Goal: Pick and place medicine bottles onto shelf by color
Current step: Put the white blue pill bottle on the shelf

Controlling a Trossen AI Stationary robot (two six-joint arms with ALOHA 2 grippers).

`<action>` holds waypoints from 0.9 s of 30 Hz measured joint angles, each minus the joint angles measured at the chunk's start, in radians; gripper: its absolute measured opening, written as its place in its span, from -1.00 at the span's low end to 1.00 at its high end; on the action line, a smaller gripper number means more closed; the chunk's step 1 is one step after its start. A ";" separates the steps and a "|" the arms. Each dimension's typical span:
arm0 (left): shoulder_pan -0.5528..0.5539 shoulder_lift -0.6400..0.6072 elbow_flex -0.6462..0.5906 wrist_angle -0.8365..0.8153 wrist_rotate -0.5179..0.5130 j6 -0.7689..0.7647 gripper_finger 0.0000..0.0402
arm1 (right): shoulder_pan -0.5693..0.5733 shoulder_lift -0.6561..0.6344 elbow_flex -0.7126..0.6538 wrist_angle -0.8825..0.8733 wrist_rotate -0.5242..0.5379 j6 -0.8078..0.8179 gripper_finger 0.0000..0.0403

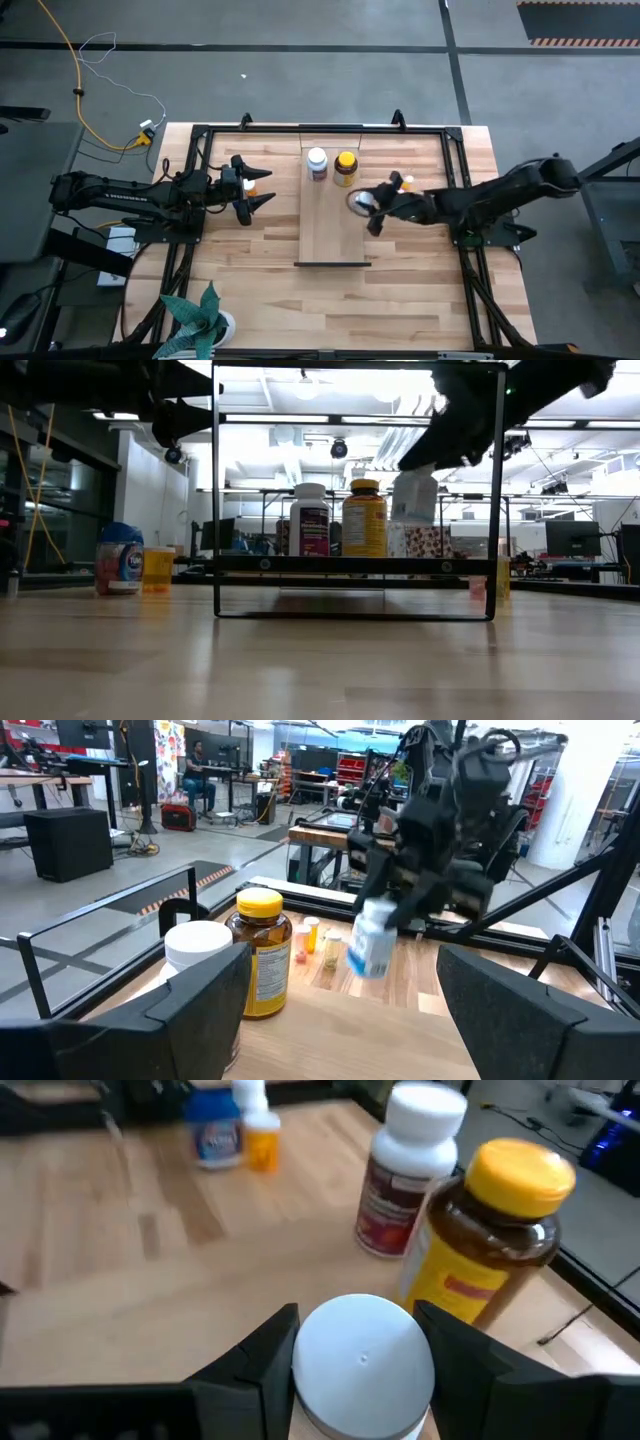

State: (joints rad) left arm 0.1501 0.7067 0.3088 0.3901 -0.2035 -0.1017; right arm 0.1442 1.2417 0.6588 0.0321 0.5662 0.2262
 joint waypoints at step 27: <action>0.000 0.000 0.000 -0.001 -0.021 0.000 0.54 | -0.140 0.484 0.403 -0.256 0.188 0.357 -0.23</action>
State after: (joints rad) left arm 0.1497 0.7067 0.3088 0.3887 -0.2243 -0.1017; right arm 0.0044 1.7260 1.0620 -0.2236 0.7540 0.5833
